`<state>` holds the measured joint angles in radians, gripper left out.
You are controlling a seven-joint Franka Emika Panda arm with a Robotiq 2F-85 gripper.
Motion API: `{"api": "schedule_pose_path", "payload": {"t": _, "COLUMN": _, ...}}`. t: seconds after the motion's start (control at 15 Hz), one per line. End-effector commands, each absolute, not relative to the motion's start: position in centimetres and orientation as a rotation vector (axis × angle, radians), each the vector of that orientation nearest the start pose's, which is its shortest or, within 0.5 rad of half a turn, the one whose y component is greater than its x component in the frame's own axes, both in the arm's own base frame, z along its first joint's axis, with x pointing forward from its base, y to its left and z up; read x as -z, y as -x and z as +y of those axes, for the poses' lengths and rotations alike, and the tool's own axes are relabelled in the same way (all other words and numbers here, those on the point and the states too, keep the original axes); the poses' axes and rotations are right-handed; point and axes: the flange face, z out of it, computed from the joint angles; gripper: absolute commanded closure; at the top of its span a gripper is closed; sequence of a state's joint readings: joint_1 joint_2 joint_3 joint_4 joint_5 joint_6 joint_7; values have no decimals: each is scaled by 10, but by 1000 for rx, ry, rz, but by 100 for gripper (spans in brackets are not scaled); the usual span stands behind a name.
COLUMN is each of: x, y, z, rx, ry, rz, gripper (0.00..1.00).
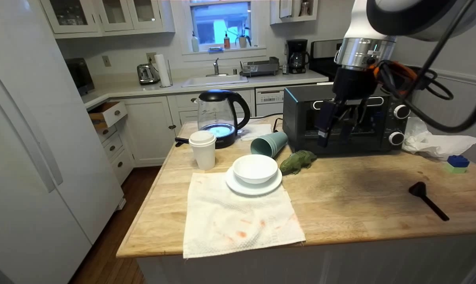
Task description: Put the toy animal on top of the microwave
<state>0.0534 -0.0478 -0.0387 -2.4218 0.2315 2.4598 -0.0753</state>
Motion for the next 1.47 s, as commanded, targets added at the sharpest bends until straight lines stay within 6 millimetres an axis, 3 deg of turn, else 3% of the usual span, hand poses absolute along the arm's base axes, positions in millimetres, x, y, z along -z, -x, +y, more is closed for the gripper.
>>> {"api": "schedule_pose_path", "payload": {"t": 0.0, "x": -326, "y": -495, "z": 0, "rx": 269, "ry": 2930, "rz": 379, "gripper": 0}}
{"api": "schedule_pose_path", "payload": {"t": 0.4, "x": -300, "y": -489, "z": -13, "rx": 434, "ry": 2919, "rz": 785, "gripper": 0}}
{"api": "schedule_pose_path", "payload": {"t": 0.47, "x": -307, "y": -492, "z": -13, "rx": 407, "ry": 2948, "rz": 659, "gripper": 0}}
{"api": "schedule_pose_path", "payload": {"t": 0.67, "x": -299, "y": -490, "z": -14, "rx": 408, "ry": 2927, "rz": 751, "gripper": 0}}
{"api": "schedule_pose_path", "payload": {"t": 1.07, "x": -299, "y": -490, "z": -14, "rx": 409, "ry": 2923, "rz": 763, "gripper": 0}}
{"api": "schedule_pose_path", "payload": {"t": 1.4, "x": -278, "y": -516, "z": -39, "rx": 396, "ry": 2862, "rz": 1181, "gripper": 0}}
